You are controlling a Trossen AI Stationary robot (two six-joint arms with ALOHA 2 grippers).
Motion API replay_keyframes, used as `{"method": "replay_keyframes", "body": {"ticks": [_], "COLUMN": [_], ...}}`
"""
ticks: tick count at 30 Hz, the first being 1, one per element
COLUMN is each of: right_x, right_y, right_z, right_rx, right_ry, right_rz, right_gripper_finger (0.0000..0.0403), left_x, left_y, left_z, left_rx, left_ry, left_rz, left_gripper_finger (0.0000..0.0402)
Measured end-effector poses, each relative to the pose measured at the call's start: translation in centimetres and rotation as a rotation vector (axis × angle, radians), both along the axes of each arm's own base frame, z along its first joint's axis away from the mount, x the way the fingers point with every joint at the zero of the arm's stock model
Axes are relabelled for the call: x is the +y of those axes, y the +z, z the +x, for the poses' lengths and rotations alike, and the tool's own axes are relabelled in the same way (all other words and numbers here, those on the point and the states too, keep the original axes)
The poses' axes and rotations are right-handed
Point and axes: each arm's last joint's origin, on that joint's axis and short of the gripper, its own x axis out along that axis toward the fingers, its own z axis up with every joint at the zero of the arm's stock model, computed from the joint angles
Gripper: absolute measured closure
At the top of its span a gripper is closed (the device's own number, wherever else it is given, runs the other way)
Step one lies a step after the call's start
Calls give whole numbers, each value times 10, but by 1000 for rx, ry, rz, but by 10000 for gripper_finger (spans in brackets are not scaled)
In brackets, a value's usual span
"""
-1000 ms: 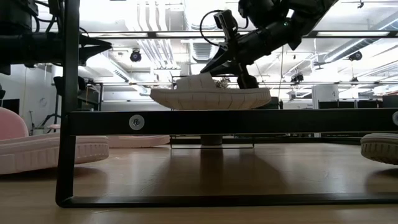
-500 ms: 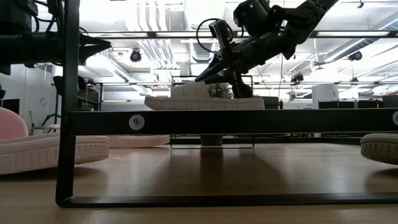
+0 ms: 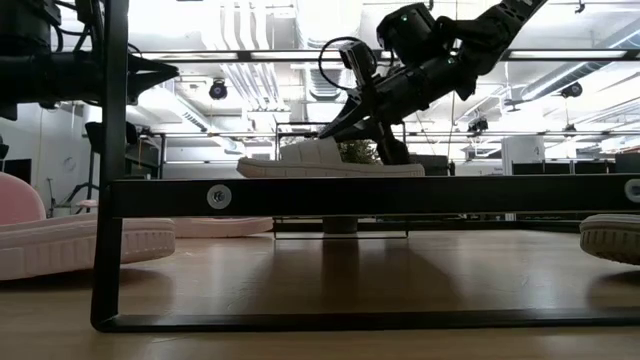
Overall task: Pick and place slides into the shelf
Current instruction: Put the top gray slide on the shelf
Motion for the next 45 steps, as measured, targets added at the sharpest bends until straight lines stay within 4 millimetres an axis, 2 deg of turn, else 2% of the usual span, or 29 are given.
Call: {"method": "replay_keyframes", "body": {"ticks": [10, 37, 45], "right_x": [-3, -5, -10], "right_y": [-11, -10, -11], "right_z": [-7, -7, -8], "right_rx": [41, 34, 41], "right_ry": [-27, -56, -108], "right_rz": [15, -1, -12], "right_gripper_finger": [394, 393, 356], "left_x": [0, 0, 0], "left_y": [0, 0, 0], "left_z": [0, 0, 0], "left_rx": [0, 0, 0], "left_ry": [-1, -2, -2], "left_rz": [0, 0, 0], "left_gripper_finger": [402, 402, 402]}}
